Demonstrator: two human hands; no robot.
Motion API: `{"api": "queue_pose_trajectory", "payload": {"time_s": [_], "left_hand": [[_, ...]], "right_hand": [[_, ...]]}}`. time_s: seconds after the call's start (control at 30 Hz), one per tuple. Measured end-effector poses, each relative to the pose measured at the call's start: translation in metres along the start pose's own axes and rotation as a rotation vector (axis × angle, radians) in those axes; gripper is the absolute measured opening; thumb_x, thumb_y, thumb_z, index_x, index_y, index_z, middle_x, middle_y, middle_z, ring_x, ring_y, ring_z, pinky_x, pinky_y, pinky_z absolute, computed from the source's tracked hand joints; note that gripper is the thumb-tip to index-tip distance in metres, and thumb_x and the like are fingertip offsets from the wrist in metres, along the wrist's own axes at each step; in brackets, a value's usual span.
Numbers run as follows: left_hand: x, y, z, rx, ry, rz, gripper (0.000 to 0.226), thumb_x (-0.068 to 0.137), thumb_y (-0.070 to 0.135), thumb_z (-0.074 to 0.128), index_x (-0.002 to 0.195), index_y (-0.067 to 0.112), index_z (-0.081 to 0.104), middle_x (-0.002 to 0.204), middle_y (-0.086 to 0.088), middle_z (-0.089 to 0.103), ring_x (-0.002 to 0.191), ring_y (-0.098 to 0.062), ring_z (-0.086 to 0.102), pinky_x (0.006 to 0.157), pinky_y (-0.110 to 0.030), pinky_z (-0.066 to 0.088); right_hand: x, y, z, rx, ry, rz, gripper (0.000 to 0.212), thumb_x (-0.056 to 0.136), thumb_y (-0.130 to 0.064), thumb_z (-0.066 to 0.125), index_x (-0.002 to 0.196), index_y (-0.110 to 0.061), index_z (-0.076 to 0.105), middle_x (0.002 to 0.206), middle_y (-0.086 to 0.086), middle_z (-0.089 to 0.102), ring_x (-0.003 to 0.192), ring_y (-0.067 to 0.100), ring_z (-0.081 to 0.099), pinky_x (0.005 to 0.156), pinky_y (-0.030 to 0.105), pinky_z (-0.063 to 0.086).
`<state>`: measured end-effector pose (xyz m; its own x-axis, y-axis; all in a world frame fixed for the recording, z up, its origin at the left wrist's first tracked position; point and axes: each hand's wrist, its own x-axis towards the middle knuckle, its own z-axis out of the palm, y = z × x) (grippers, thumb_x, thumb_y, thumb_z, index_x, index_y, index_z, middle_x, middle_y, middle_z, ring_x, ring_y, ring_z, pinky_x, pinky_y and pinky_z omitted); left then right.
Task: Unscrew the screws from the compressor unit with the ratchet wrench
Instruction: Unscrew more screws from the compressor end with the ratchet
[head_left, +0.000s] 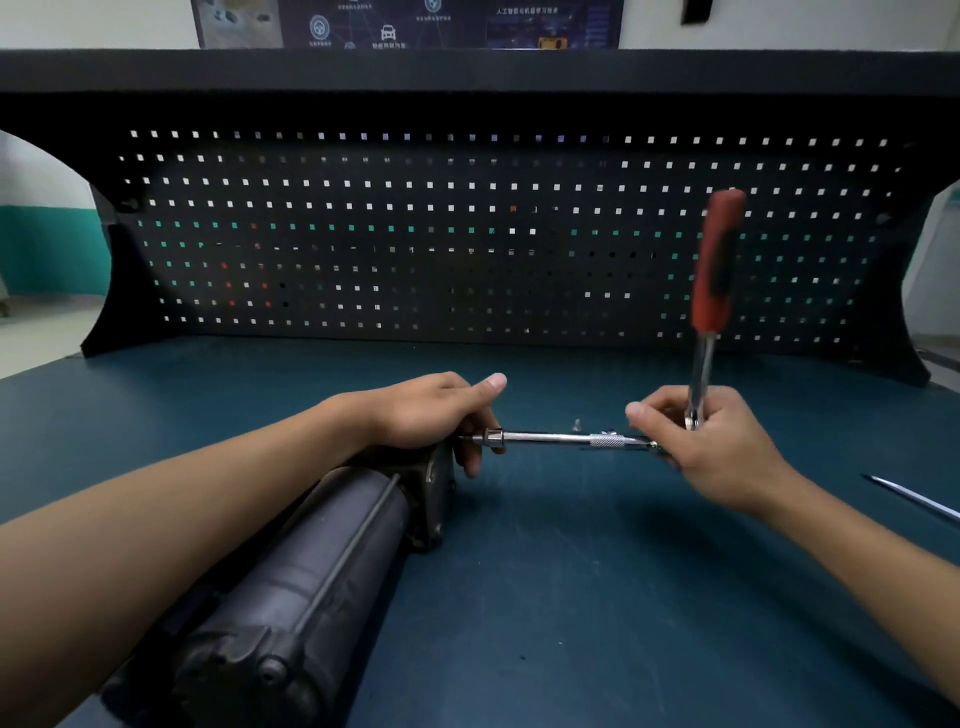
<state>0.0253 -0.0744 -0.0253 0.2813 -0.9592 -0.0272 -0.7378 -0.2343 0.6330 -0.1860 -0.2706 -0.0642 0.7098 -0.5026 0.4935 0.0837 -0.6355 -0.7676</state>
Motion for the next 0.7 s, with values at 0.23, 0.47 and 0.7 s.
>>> {"api": "queue_pose_trajectory", "payload": {"time_s": [0.23,0.47,0.7], "left_hand": [[-0.0021,0.0006,-0.0047,0.048,-0.007,-0.036,0.071,0.103,0.058,0.018,0.097,0.018,0.077,0.080,0.000,0.076,0.084,-0.009,0.063,0.099,-0.032,0.042],[-0.0039,0.0007,0.0014,0.154,-0.063,-0.018,0.048,0.104,0.049,0.037,0.094,0.019,0.072,0.077,0.004,0.074,0.065,-0.003,0.057,0.064,-0.013,0.044],[0.0013,0.0017,-0.0030,0.221,-0.028,-0.004,0.042,0.098,0.053,0.049,0.083,0.020,0.070,0.062,0.012,0.064,0.049,-0.002,0.045,0.051,-0.013,0.037]], "right_hand": [[-0.0032,0.0060,0.0018,-0.404,0.076,-0.459,0.021,0.090,-0.029,0.064,0.074,-0.018,0.071,0.062,-0.004,0.063,0.061,0.009,0.057,0.054,0.015,0.039],[-0.0046,0.0068,0.0069,-0.460,0.138,-0.637,0.033,0.092,-0.035,0.060,0.075,-0.012,0.076,0.056,-0.004,0.053,0.050,0.011,0.046,0.054,0.018,0.036],[-0.0047,0.0102,0.0065,-0.269,-0.084,-0.166,0.054,0.097,-0.050,0.054,0.055,-0.016,0.056,0.050,-0.008,0.035,0.046,0.009,0.032,0.048,0.020,0.025]]}}
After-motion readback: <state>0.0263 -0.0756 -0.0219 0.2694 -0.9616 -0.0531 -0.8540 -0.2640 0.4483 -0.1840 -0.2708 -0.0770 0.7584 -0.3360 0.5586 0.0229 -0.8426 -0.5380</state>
